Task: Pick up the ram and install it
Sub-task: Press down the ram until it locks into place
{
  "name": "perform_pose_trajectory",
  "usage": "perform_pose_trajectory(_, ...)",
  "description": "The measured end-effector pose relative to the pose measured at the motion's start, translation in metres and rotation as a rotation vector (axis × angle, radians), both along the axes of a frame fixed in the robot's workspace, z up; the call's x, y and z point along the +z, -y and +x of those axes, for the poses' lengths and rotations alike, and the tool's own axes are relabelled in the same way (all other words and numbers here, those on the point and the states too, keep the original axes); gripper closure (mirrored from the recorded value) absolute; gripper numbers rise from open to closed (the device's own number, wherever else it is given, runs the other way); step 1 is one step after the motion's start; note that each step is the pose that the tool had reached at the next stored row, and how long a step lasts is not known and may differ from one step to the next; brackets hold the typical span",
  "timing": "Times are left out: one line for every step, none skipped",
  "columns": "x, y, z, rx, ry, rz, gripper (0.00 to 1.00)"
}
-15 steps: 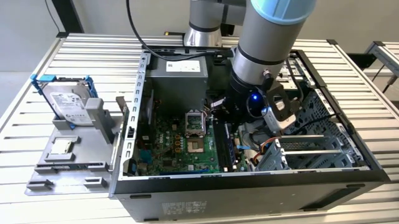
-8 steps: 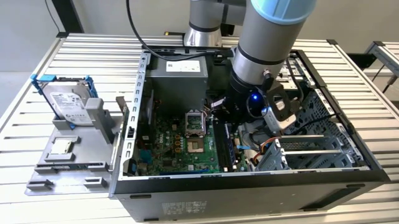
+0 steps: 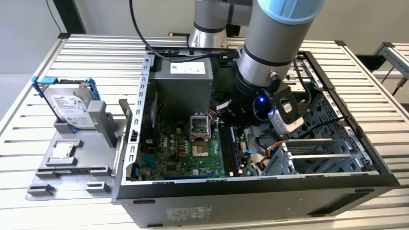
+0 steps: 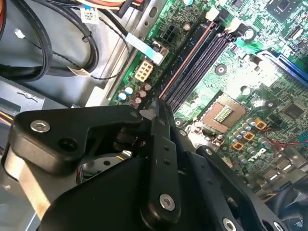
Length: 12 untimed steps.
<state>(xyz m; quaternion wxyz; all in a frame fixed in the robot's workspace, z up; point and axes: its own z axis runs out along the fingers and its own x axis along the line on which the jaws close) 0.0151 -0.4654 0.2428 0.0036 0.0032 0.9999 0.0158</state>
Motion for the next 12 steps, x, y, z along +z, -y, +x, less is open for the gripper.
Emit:
perform_pose_trajectory(0.0001, 0.0000, 0.0000, 0.000, 0.0000, -0.0001, 1.00)
perform_pose_trajectory(0.0002, 0.0000, 0.0000, 0.000, 0.0000, -0.0001, 1.00)
perform_pose_trajectory(0.0002, 0.0000, 0.0000, 0.000, 0.0000, -0.0002, 1.00)
perform_pose_trajectory(0.0002, 0.0000, 0.0000, 0.000, 0.0000, -0.0004, 1.00)
perform_pose_trajectory(0.0002, 0.0000, 0.0000, 0.003, 0.0001, -0.0004, 1.00)
perform_pose_trajectory(0.0002, 0.0000, 0.0000, 0.015, 0.0000, -0.0005, 1.00)
perform_pose_trajectory(0.0002, 0.0000, -0.0001, 0.026, 0.0000, -0.0004, 1.00)
perform_pose_trajectory(0.0002, 0.0000, -0.0001, 0.039, 0.0000, -0.0004, 1.00)
perform_pose_trajectory(0.0002, 0.0000, 0.0000, 0.050, 0.0001, -0.0004, 1.00)
perform_pose_trajectory(0.0002, 0.0000, 0.0000, 0.072, 0.0000, -0.0005, 1.00)
perform_pose_trajectory(0.0002, 0.0000, 0.0000, 0.090, 0.0000, -0.0004, 1.00)
perform_pose_trajectory(0.0001, 0.0000, 0.0000, 0.117, 0.0001, -0.0003, 1.00)
